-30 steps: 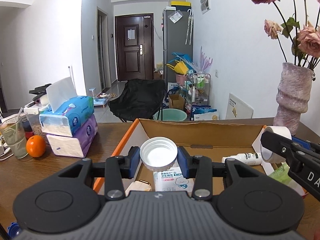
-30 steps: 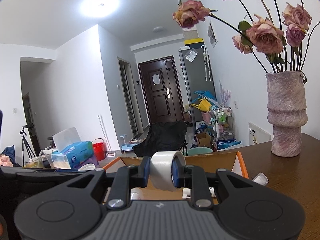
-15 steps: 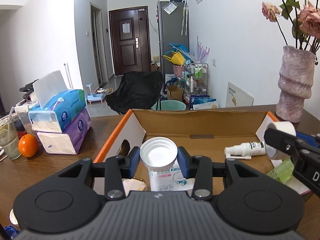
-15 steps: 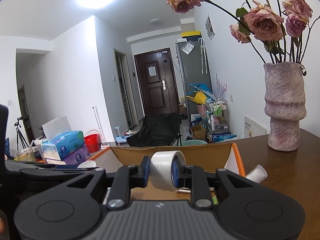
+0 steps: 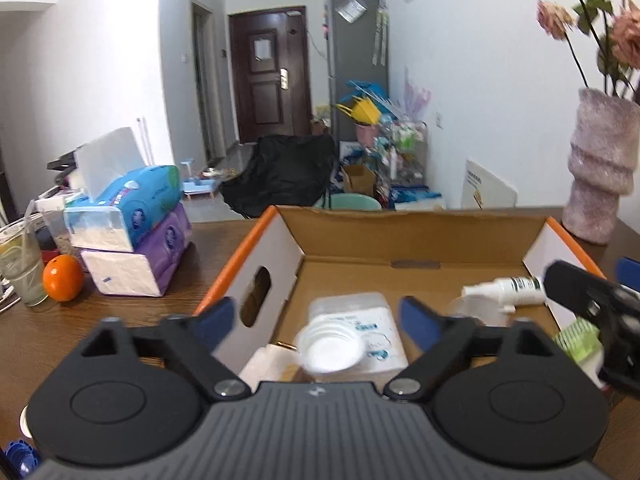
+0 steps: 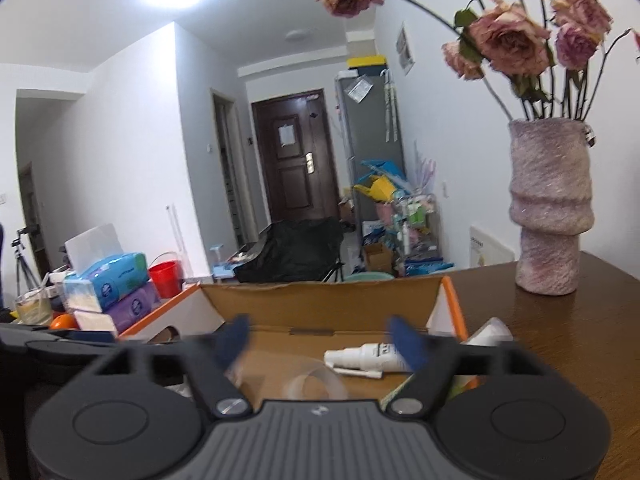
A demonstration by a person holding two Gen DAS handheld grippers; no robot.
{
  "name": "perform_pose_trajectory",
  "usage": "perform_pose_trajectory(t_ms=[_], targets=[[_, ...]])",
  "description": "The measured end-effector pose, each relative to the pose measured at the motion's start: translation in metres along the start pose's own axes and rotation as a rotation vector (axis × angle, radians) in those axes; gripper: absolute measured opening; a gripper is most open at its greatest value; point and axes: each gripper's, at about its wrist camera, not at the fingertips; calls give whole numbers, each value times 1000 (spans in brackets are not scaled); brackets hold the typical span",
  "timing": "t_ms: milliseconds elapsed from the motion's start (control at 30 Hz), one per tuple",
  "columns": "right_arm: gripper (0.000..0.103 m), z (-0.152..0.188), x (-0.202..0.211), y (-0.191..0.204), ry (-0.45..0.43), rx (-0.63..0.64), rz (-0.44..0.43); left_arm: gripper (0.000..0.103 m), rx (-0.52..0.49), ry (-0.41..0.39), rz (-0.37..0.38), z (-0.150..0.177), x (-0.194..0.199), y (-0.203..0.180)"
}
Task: Organize rigid objects
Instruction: 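Lower the cap and tape roll into the box and open both tools, then withdraw both tools from the box back over the table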
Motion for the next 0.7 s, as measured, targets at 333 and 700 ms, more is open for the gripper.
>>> perform_pose_trajectory(t_ms=[333,700], targets=[[103,-1,1,0,-6,-4,22,103,26,11,-25,-2,-1,4],[103,-1,1,2,-3,-6,29,103,35,14,-28,-4,1,7]])
Point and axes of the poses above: each gripper's, at about its wrist camera, not at the fingertips, and x roughly against the way its jaws point, y to its left, z to its underside, and after that the axes turned 8 degrees about -z, right-handed
